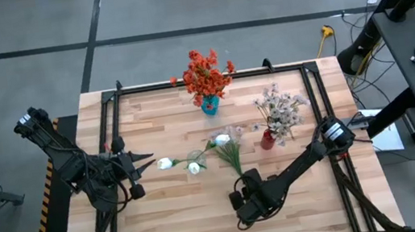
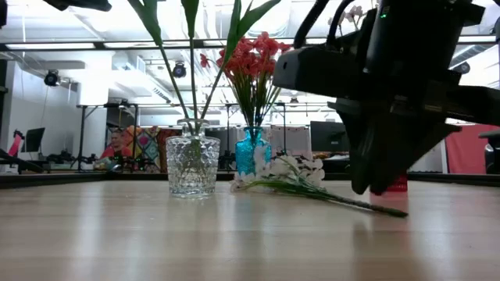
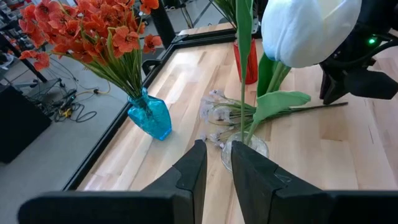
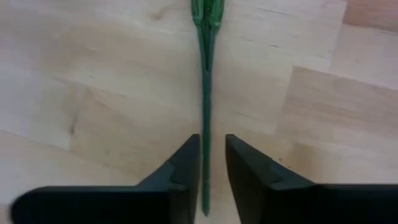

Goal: Sort flowers into vase by color
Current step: Put the white flowers into the red vase

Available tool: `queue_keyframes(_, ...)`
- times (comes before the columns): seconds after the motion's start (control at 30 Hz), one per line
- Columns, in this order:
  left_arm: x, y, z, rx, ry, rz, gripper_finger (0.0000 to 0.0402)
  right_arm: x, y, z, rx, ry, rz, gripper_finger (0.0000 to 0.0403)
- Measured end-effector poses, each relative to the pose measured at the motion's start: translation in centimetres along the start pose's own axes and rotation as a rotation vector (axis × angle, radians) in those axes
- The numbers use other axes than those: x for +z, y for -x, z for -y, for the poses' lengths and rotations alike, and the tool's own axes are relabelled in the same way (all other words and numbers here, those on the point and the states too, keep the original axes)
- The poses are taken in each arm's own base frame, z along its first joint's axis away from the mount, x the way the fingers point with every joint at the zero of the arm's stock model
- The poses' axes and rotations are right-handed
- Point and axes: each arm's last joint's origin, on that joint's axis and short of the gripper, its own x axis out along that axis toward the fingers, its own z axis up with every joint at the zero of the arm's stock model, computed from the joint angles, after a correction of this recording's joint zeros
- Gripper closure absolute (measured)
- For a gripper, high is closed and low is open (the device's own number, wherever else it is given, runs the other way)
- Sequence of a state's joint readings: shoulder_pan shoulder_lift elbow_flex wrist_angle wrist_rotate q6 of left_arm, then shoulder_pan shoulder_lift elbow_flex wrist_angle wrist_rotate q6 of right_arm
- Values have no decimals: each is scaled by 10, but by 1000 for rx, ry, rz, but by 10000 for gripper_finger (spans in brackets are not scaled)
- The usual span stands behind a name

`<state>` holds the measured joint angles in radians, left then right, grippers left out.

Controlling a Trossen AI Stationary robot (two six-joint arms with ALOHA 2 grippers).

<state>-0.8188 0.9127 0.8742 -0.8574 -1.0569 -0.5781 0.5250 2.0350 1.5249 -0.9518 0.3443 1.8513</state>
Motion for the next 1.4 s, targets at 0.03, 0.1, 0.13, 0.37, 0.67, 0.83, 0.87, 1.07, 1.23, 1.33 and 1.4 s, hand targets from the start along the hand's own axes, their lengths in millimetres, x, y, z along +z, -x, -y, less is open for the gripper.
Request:
queue_keyframes(0.03, 0, 0, 0, 0, 0, 0, 343, 0, 0, 0, -5, -5, -1, 320)
queue_keyframes(0.1, 0, 0, 0, 0, 0, 0, 343, 2, 0, 1, -11, -14, -13, 293)
queue_keyframes(0.13, 0, 0, 0, 0, 0, 0, 343, 3, 1, 1, -14, -13, -6, 280)
queue_keyframes(0.37, 0, 0, 0, 0, 0, 0, 343, 35, -9, -6, -21, 37, 105, 206)
queue_keyframes(0.67, 0, 0, 0, 1, 1, 1, 343, 94, -29, -12, -71, 101, 189, 162)
queue_keyframes(0.83, 0, 0, 0, 1, 0, 0, 343, 103, -36, -17, -20, 123, 192, 156)
queue_keyframes(0.87, 0, 0, 0, 1, 0, 0, 343, 103, -36, -17, -15, 123, 192, 156)
queue_keyframes(1.07, 0, 0, 0, 2, -2, 0, 343, 99, -43, -12, -27, 108, 139, 156)
queue_keyframes(1.23, 0, 0, 0, 3, -2, 0, 343, 93, -53, -9, 8, 98, 141, 157)
queue_keyframes(1.33, 0, 0, 0, 3, -2, 0, 343, 93, -54, -7, 8, 98, 154, 174)
queue_keyframes(1.4, 0, 0, 0, 4, -2, 1, 343, 93, -55, -7, 5, 93, 155, 198)
